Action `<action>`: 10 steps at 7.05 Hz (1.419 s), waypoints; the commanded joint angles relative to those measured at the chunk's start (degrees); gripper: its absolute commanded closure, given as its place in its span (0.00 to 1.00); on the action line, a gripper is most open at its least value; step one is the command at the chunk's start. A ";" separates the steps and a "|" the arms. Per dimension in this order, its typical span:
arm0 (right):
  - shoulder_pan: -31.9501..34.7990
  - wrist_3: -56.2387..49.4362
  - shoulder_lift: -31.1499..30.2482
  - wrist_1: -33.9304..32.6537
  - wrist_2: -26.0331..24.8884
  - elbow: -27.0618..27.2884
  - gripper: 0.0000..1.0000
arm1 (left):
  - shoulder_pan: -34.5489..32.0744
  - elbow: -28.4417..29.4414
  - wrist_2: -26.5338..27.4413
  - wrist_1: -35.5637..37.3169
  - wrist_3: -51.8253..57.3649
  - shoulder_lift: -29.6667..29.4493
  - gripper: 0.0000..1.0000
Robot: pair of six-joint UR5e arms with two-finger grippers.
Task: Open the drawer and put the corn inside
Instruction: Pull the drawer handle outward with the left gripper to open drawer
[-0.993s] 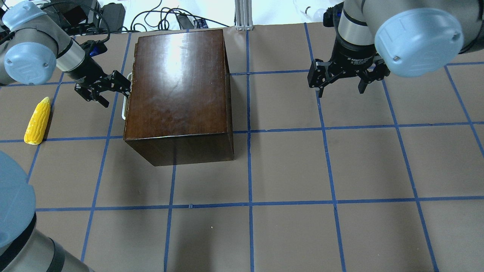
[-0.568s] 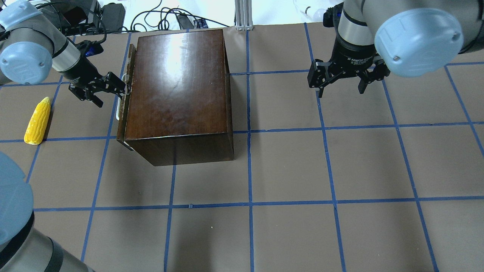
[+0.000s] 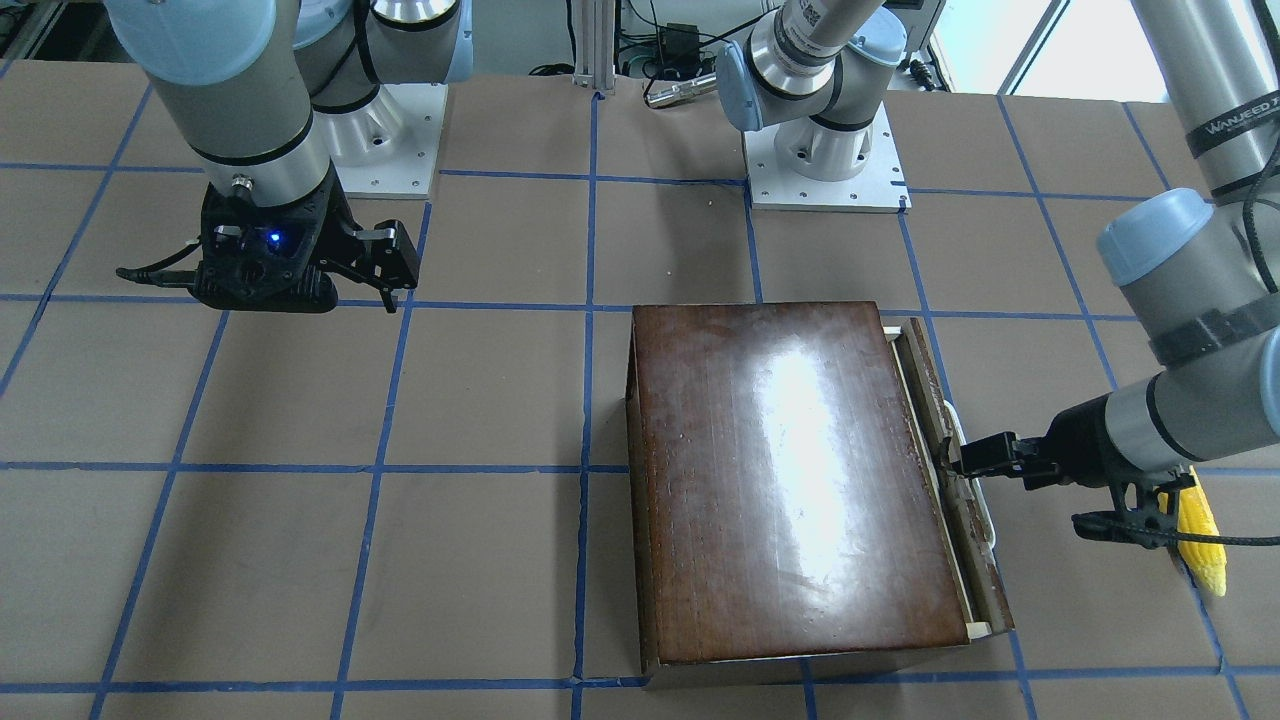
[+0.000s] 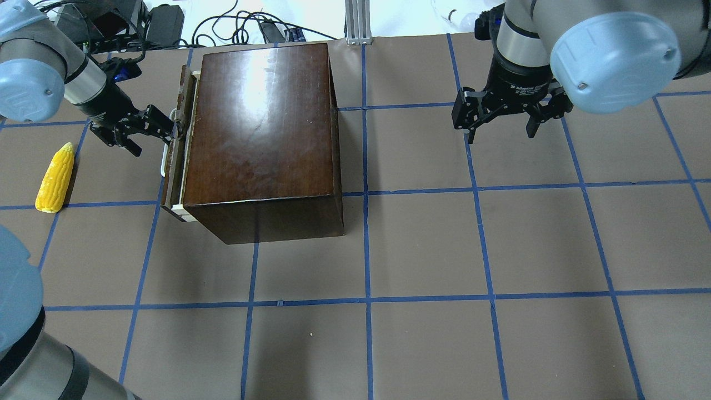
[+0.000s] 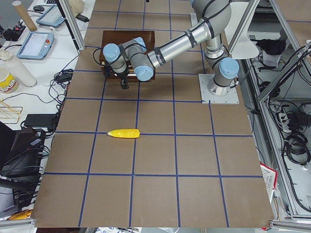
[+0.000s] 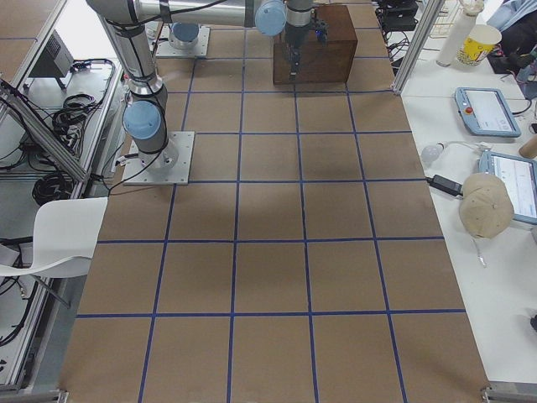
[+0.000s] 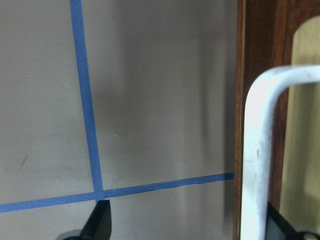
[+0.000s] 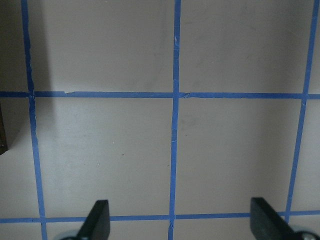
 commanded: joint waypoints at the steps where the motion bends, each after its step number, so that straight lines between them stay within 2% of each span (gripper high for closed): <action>1: 0.00 0.00 0.03 -0.07 0.00 0.00 0.00 | 1.53 0.12 0.00 -0.25 2.53 -0.13 0.00; 10: 0.00 0.00 0.03 -0.07 0.00 0.00 0.00 | 3.12 0.73 3.08 -0.25 7.37 -0.21 0.00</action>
